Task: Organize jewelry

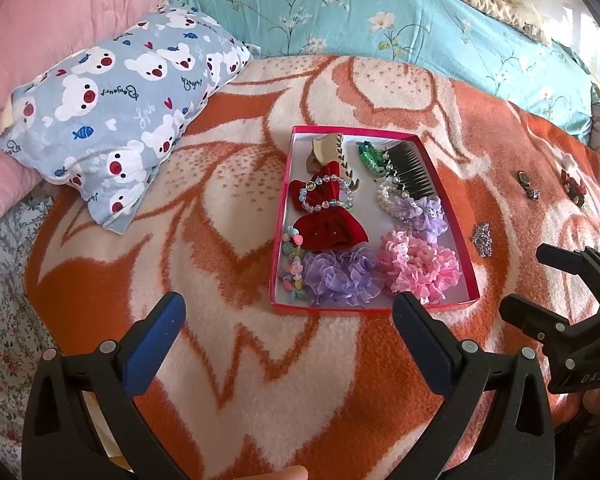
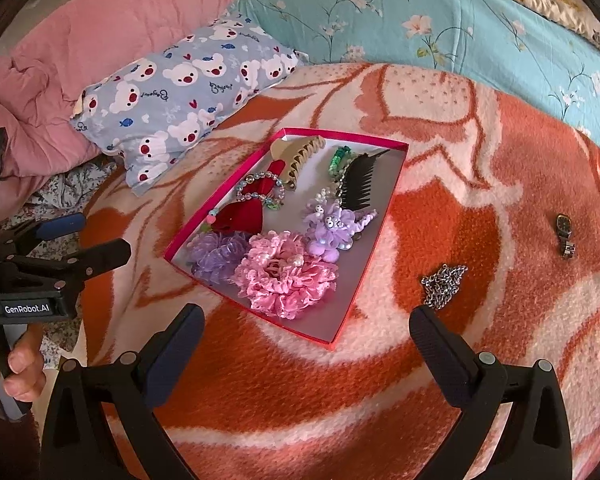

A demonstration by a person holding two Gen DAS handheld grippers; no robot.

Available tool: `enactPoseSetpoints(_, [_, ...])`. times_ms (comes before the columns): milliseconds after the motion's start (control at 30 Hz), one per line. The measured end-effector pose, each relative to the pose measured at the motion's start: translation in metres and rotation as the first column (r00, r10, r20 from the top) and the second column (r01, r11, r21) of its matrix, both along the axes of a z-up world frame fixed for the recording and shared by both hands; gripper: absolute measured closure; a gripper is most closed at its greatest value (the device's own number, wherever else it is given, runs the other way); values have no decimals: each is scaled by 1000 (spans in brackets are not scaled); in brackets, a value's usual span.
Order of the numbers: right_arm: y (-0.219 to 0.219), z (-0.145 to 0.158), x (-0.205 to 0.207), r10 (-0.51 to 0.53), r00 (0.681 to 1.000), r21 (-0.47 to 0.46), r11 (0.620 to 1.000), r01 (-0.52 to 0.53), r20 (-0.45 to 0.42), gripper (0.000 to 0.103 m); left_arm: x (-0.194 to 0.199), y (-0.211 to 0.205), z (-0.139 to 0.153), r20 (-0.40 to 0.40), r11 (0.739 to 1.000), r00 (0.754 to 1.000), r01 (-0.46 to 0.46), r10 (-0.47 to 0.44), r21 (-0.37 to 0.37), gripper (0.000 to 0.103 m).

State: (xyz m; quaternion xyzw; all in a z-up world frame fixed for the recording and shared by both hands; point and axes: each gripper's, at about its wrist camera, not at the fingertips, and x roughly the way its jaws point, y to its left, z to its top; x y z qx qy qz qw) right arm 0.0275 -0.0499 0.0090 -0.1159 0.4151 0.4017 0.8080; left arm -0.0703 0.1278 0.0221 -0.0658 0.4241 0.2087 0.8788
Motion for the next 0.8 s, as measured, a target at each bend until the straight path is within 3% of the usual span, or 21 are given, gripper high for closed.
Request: enactPoseSetpoints(800, [-1,7,-6,-2,1000,13,1000,2,10,0,-4,-3,3,1,1000,1000,-4,4,0,0])
